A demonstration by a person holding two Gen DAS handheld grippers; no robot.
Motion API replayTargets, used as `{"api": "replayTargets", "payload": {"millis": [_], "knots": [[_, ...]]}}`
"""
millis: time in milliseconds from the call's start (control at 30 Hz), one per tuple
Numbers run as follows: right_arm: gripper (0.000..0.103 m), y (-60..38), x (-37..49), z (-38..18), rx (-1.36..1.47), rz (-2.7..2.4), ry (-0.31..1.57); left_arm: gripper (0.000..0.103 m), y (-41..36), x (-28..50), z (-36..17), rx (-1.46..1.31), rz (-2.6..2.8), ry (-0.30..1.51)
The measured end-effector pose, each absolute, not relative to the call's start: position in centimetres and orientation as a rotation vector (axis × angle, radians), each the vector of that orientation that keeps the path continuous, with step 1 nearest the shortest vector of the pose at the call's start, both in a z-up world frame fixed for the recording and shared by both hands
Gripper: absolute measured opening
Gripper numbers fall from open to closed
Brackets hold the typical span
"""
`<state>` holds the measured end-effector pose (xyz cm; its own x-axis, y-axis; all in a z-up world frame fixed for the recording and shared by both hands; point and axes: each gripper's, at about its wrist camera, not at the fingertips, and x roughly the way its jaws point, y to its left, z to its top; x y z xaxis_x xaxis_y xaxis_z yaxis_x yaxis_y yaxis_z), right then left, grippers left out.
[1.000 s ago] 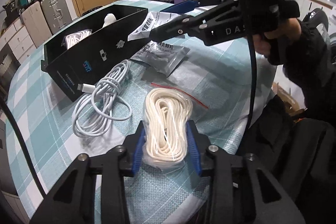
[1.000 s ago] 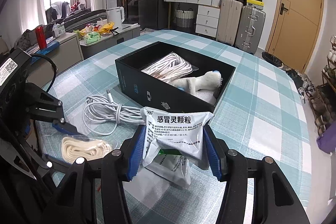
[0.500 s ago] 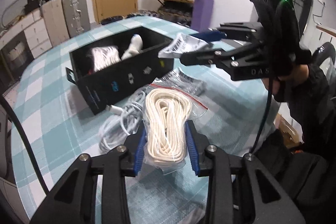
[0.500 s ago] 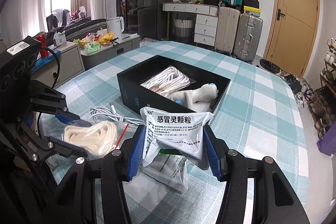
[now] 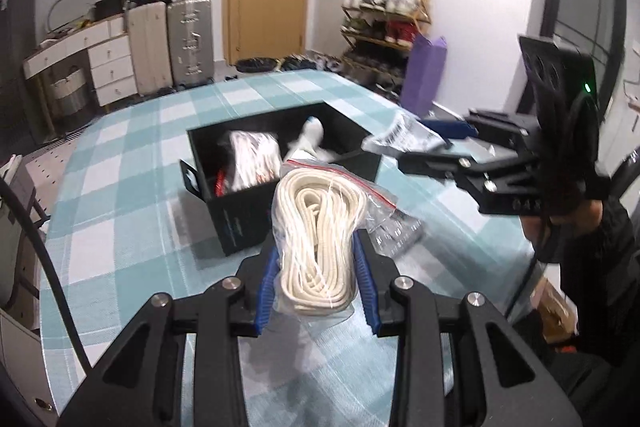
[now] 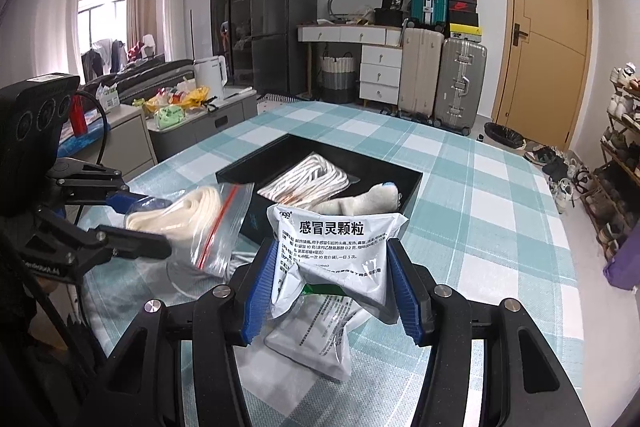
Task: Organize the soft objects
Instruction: 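Lift the bagged rope and sachet and lower both into the black box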
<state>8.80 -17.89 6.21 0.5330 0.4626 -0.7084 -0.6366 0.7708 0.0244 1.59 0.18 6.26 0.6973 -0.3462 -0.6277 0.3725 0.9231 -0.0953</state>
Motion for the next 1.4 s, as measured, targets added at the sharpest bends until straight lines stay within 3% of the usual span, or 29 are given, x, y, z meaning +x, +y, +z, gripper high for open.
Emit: {"api": "replayTargets", "payload": {"millis": [667,1400], "knots": [[0.054,-17.9,11.7,7.3,-0.148,0.613,0.732,0.034,3.2,7.5,6.9,-0.1,-0.18,0.635],[0.054,-16.0,15.7,6.4,-0.17,0.62,0.775,0.035,1.3,12.2,6.3,-0.082,-0.186,0.68]]}}
